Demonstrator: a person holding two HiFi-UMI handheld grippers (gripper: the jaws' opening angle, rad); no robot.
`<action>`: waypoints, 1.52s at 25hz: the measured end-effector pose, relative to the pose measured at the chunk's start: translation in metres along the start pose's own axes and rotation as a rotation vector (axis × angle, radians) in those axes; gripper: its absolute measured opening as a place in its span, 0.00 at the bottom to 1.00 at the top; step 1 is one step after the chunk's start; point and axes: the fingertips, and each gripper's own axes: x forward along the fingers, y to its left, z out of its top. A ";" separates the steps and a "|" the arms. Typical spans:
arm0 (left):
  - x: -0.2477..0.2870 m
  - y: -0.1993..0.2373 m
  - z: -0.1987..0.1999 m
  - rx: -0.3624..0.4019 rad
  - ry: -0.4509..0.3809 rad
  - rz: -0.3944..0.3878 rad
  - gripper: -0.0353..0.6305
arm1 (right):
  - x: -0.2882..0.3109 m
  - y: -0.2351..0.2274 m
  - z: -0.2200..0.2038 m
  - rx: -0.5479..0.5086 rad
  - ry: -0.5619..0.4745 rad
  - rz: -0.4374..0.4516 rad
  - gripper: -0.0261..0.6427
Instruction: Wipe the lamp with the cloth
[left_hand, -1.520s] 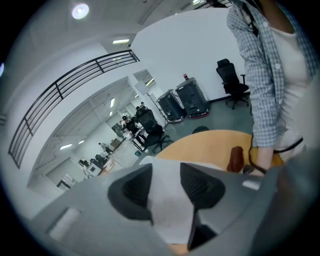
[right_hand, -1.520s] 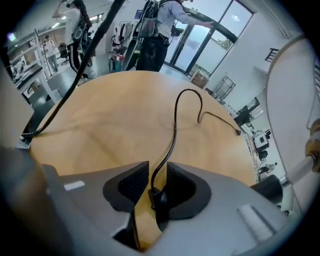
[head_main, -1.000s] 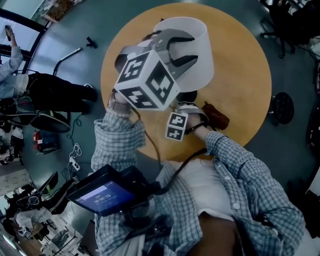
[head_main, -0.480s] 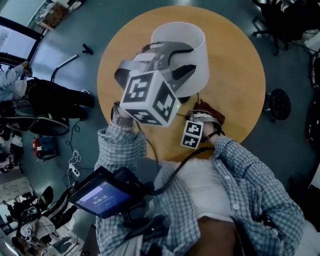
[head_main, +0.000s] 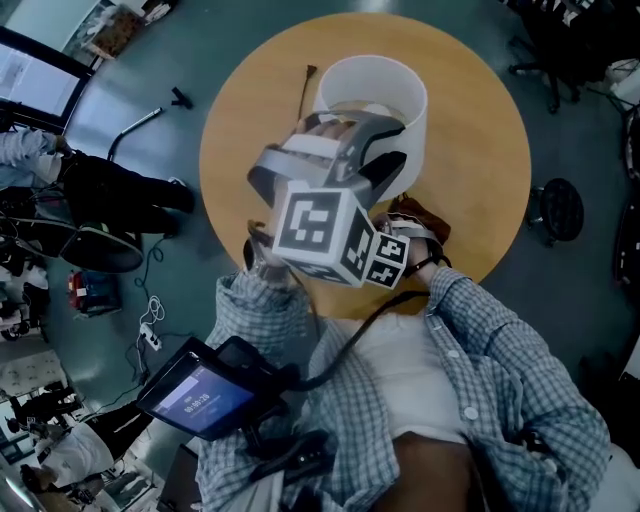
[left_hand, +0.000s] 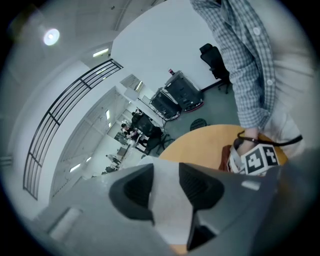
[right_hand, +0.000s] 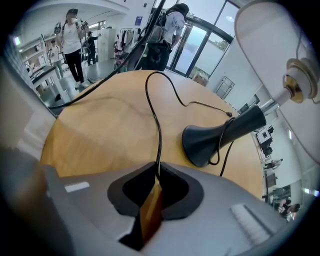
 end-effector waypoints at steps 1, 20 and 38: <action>-0.001 -0.002 0.001 -0.002 0.002 0.004 0.29 | 0.000 -0.001 0.002 0.004 -0.016 0.001 0.08; -0.023 0.007 0.016 -0.171 -0.144 0.161 0.23 | -0.056 -0.006 0.025 0.167 -0.271 0.023 0.34; -0.064 0.022 0.000 -0.364 -0.301 0.343 0.06 | -0.116 -0.012 -0.040 0.494 -0.352 -0.088 0.22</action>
